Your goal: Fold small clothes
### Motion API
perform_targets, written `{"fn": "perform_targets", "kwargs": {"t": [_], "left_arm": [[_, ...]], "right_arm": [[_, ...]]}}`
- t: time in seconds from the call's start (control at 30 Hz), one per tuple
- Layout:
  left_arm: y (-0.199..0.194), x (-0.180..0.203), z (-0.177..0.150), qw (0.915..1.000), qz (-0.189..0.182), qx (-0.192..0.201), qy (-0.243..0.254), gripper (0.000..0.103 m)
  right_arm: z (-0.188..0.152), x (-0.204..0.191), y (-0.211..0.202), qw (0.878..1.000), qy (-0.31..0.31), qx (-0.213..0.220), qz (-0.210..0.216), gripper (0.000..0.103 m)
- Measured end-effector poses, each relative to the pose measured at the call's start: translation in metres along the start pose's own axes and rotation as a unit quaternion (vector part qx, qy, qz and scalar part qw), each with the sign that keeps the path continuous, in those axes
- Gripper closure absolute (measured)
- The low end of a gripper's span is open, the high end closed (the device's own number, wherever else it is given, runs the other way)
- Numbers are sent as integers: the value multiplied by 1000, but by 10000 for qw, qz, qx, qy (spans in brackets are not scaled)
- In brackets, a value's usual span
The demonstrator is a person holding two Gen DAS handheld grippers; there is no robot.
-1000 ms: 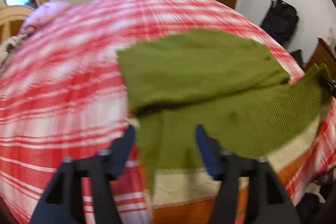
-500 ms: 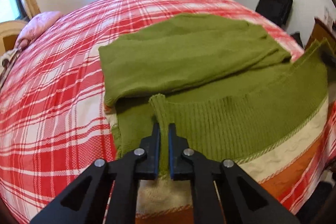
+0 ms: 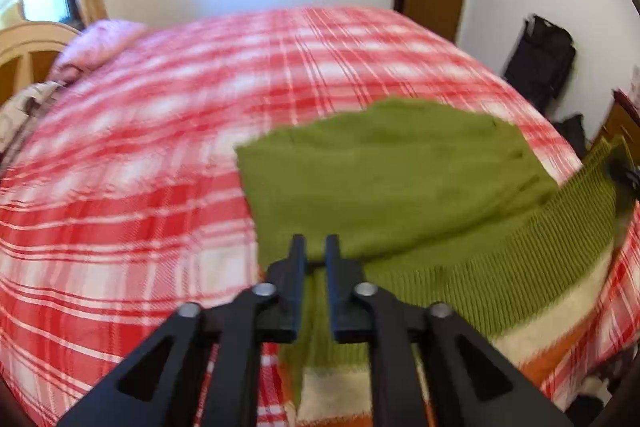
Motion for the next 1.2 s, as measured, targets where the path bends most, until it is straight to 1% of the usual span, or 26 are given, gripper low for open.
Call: {"fn": "perform_targets", "kwargs": {"t": [0.03, 0.07, 0.1, 0.2, 0.23, 0.3, 0.33, 0.37, 0.4, 0.43, 0.47, 0.57, 0.67, 0.73, 0.87, 0.93, 1.07, 1.13, 1.2], "left_arm": [[5, 2, -5, 9999, -80, -114, 49, 63], [9, 5, -9, 9996, -160, -192, 107, 45], [17, 9, -14, 9991, -245, -278, 202, 37], [37, 19, -26, 9974, -236, -578, 353, 37], [43, 22, -29, 9970, -251, -634, 373, 39], [44, 26, -33, 9973, -236, -562, 401, 58], [42, 28, -33, 9977, -255, -484, 407, 62], [41, 30, -33, 9979, -224, -430, 432, 73], [40, 32, -32, 9979, -201, -390, 471, 91], [40, 33, -31, 9975, -344, -402, 463, 93], [39, 33, -30, 9976, -388, -389, 432, 94], [31, 35, -28, 9983, -245, -291, 447, 95], [14, 30, -23, 9993, -329, -112, 162, 95], [5, 25, -18, 9995, -322, 22, 37, 96], [-16, 11, 7, 9988, -211, 387, -190, 96], [-19, 5, 23, 9984, -67, 527, -196, 96], [-14, -11, 53, 9976, 143, 611, -302, 96], [-5, -18, 71, 9968, 262, 658, -368, 96], [9, -21, 88, 9957, 428, 695, -436, 96]], "right_arm": [[-3, 3, 1, 10000, 45, -32, -5, 94], [-4, 5, 2, 10000, 77, -59, -13, 94], [-6, 7, 4, 9999, 128, -99, -21, 94], [-9, 12, 6, 9996, 243, -160, 3, 94], [-10, 12, 7, 9995, 250, -168, 5, 94], [-11, 11, 7, 9996, 236, -180, -13, 94], [-12, 11, 8, 9995, 232, -193, -18, 94], [-12, 11, 8, 9995, 235, -199, -20, 94], [-13, 11, 9, 9995, 244, -206, -24, 94], [-14, 12, 9, 9995, 258, -205, -23, 94], [-13, 12, 8, 9994, 277, -188, -17, 94], [-11, 11, 3, 9996, 271, -109, 9, 94], [-4, 9, -2, 9999, 172, 5, -3, 94], [4, 9, -3, 9999, 129, 87, -18, 94], [28, 11, 1, 9996, 89, 274, -8, 94], [45, 14, 11, 9995, 104, 301, 25, 94], [78, 20, 38, 9994, 100, 346, -20, 94], [94, 22, 61, 9991, 41, 399, -137, 94], [103, 22, 85, 9984, -68, 434, -360, 94]]}}
Point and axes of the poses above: each gripper's, at about its wrist camera, not at the fingertips, and y roughly the way its jaws point, x to its right, z to its top, the point moved 1 cm from there along y, roughly the way its jaws point, and after that the axes turned 8 degrees about y, right-handed, at the moved point
